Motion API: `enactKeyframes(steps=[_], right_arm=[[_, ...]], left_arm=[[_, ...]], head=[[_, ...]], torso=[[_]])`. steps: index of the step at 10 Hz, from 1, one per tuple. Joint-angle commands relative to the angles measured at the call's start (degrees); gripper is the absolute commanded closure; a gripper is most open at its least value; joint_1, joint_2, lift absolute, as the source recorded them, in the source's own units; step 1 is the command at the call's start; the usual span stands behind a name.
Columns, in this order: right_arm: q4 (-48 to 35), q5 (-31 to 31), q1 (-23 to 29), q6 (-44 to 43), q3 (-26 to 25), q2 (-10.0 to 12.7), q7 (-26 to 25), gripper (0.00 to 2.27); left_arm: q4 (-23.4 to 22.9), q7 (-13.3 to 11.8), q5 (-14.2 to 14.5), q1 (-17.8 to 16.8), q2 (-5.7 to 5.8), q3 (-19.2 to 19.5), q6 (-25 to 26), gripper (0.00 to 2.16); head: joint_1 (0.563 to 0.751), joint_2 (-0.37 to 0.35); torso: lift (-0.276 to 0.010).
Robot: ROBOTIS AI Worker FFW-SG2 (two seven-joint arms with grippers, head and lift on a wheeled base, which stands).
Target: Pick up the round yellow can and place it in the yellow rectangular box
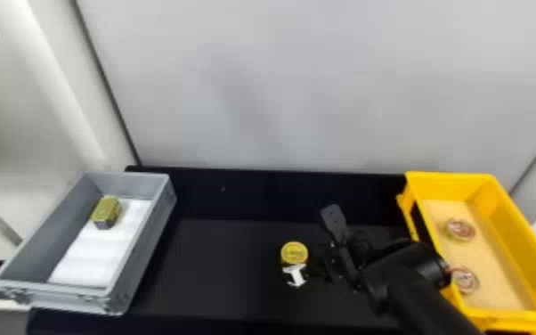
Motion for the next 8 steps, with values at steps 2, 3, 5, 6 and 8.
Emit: enactKeyframes(steps=[2,3,5,6,8], right_arm=[[1.3,-1.6,-0.1,0.6,-0.1,0.1,-0.7,0.3],[1.4,-1.9,-0.1,1.0,-0.1,0.1,-0.7,0.43],[1.4,-2.6,-0.1,1.1,0.2,0.1,-1.4,0.57],[1.1,-2.7,-0.1,1.1,0.2,0.1,-1.4,0.58],[0.7,-2.7,0.0,1.1,0.4,0.1,-1.3,0.58]], left_arm=[[0.0,0.0,0.0,-0.1,-0.01,-0.3,0.0,0.11],[0.0,-0.1,0.0,-0.2,-0.01,-0.4,0.1,0.11],[0.0,-0.1,0.0,-0.2,0.08,-0.5,0.1,0.11],[0.0,-0.1,0.0,-0.2,0.08,-0.5,0.1,0.11],[0.0,-0.1,-0.1,-0.1,-0.01,-0.5,0.1,0.11]], head=[[0.694,0.054],[0.694,0.054],[0.694,0.054],[0.694,0.054],[0.694,0.054]], torso=[[0.0],[0.0],[0.0],[0.0],[0.0]])
